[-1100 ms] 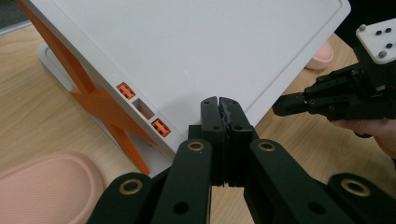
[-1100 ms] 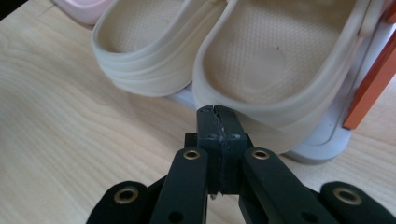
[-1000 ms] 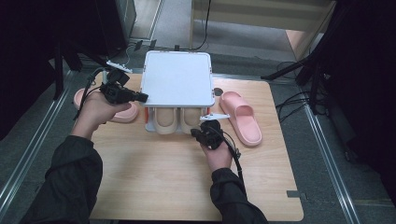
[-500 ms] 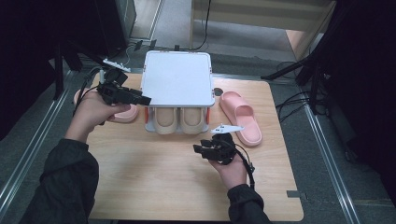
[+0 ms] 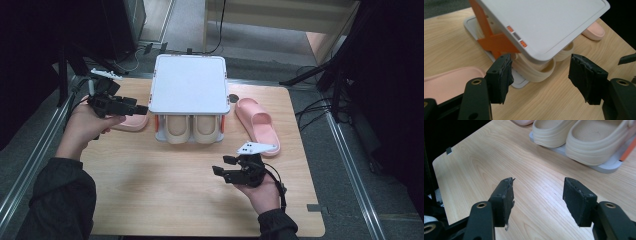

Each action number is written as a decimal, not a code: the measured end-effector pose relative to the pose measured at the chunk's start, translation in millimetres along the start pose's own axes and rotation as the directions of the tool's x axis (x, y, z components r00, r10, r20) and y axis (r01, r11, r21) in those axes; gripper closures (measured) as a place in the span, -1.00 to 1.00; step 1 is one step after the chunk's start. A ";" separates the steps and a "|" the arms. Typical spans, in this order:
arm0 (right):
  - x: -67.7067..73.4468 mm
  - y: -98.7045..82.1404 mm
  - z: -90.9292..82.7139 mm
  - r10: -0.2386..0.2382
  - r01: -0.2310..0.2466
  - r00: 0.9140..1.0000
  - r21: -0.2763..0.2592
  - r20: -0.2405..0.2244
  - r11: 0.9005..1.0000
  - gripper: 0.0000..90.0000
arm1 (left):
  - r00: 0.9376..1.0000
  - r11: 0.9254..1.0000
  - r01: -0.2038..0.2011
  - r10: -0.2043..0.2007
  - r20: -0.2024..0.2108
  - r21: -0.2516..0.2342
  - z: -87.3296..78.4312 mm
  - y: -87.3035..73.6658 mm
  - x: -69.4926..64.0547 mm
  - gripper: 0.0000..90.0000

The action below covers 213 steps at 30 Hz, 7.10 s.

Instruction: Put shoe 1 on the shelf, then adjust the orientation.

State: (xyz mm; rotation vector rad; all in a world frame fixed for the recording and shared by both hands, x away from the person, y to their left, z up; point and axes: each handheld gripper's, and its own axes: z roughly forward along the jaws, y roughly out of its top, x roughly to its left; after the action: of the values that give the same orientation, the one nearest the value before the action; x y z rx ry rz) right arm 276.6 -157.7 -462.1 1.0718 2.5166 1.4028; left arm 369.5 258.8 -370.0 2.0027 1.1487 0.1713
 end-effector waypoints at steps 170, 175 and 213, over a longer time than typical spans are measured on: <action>-27.6 11.7 17.2 -0.003 0.003 1.000 0.018 0.014 1.000 0.04 | 0.940 0.958 0.280 -0.288 -0.184 -0.069 -35.7 -139.6 18.9 0.88; -28.0 14.7 20.0 -0.004 0.004 1.000 0.013 0.004 1.000 0.05 | 0.957 0.973 0.229 -0.232 -0.175 -0.041 -27.8 -143.8 -7.9 0.88; -8.5 13.8 42.0 -0.044 0.046 0.998 0.027 -0.038 0.999 0.13 | 0.999 0.990 0.010 -0.017 0.046 0.142 60.1 -142.3 -71.1 0.39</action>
State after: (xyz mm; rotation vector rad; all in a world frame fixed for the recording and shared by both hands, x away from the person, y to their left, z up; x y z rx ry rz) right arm 306.1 -127.8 -478.1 0.9959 2.5769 1.3932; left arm 262.1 206.8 -491.1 2.1113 1.1722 0.0360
